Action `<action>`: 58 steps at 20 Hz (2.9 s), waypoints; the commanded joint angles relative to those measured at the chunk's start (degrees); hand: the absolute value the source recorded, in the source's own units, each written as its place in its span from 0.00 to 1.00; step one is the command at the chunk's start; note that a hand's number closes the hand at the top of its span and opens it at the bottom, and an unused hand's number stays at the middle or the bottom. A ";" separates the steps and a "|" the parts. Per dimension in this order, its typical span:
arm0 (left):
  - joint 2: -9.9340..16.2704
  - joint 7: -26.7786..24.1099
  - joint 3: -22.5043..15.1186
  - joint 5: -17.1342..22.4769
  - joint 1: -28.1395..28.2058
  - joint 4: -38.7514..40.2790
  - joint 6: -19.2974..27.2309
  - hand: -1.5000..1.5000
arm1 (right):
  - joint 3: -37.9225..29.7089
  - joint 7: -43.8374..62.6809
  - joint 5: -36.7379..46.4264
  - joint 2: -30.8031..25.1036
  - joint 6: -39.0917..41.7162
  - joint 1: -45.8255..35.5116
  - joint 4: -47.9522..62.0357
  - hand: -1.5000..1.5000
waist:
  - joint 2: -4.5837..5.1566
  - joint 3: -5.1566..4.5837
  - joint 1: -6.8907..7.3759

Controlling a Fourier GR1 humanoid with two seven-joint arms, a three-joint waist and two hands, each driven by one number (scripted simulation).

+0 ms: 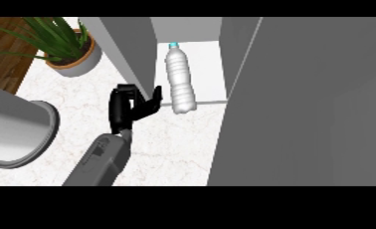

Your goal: Pick up the bottled water, place it into the cabinet and close the cabinet

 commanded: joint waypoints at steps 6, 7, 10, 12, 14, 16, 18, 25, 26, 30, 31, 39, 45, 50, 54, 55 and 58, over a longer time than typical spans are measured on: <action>-1.86 4.96 -0.51 -3.69 -17.75 6.88 4.97 1.00 | -0.76 0.33 -1.44 -1.41 1.27 0.28 -3.78 0.00 | 1.11 -0.50 -3.42; -2.40 3.46 -0.25 -3.27 -16.65 7.02 4.87 1.00 | 0.01 -1.82 -1.73 -1.34 1.25 1.95 -2.43 0.00 | 1.20 -0.45 -4.09; -0.87 2.33 -1.42 -5.53 -16.28 8.47 6.76 1.00 | -0.07 -2.11 -1.90 -2.16 1.65 2.85 -2.79 0.00 | 1.12 -0.42 -4.01; -1.28 2.53 -2.80 -6.48 -17.03 7.84 7.73 1.00 | -2.35 -2.15 -3.89 -1.67 2.26 0.27 -1.68 0.00 | 1.58 -0.40 -3.92; 0.51 2.97 -3.02 -6.45 -16.25 8.83 6.36 0.00 | -0.64 -1.97 -3.42 -2.34 2.57 1.58 -3.42 0.00 | 1.33 -0.46 -4.58; 0.54 4.18 -3.21 -6.73 -17.14 8.04 8.04 0.00 | -1.68 -2.35 -4.25 -1.92 2.46 1.00 -2.36 0.00 | 1.52 -0.41 -4.68; 0.03 3.22 -3.67 -6.25 -15.70 7.88 7.33 0.00 | -1.00 -2.22 -4.18 -1.86 2.73 0.63 -1.91 0.00 | 1.70 -0.51 -5.03; 0.38 4.00 -3.67 -4.88 -15.08 5.24 7.56 0.00 | -0.73 -3.20 -4.44 -2.30 3.31 1.47 -2.09 0.00 | 1.63 -0.54 -5.84; -0.50 3.64 -3.31 -3.90 -14.36 4.20 7.53 0.00 | -1.07 -2.80 -4.69 -2.94 3.70 1.71 -2.58 0.00 | 1.57 -0.57 -5.70; 2.93 4.46 -4.04 -4.12 -14.64 3.55 5.06 0.00 | -1.14 -3.55 -4.88 -1.96 3.07 2.02 -2.89 0.00 | 1.31 -0.51 -5.10; 2.03 3.66 -5.12 -5.24 -14.73 3.50 6.38 0.00 | -0.68 -2.77 -4.60 -2.39 3.57 1.45 -2.57 0.00 | 1.52 -0.58 -5.95; 1.36 1.93 -6.95 -1.25 -11.11 -5.10 -0.22 0.00 | -1.50 -3.63 -5.00 -1.90 3.51 1.38 -2.19 0.00 | 1.11 -0.71 -6.39; 1.86 3.07 -7.54 2.86 -10.26 -10.05 -6.24 0.00 | -1.62 -3.42 -4.38 -2.55 4.36 0.40 -1.51 0.00 | 0.74 -0.68 -5.84; 1.15 3.20 -6.66 6.38 -9.36 -12.47 -9.64 0.00 | -2.66 -3.69 -4.53 -3.02 4.42 1.04 -1.32 0.00 | 0.49 -0.59 -4.61; 0.85 1.89 -6.76 8.29 -7.93 -13.62 -13.23 0.00 | -2.77 -3.88 -3.82 -2.70 3.84 1.05 -0.41 0.00 | 0.41 -0.61 -2.67; -0.48 2.17 -8.10 8.31 -7.02 -14.64 -13.23 0.00 | -3.57 -2.12 -4.80 -3.70 4.28 1.13 -2.69 0.00 | 0.19 -0.60 -2.37; 0.71 4.82 -7.89 9.80 -7.70 -16.01 -16.07 1.00 | -3.83 -1.15 -3.74 -3.99 3.41 2.31 -4.29 0.00 | 0.01 -0.49 0.06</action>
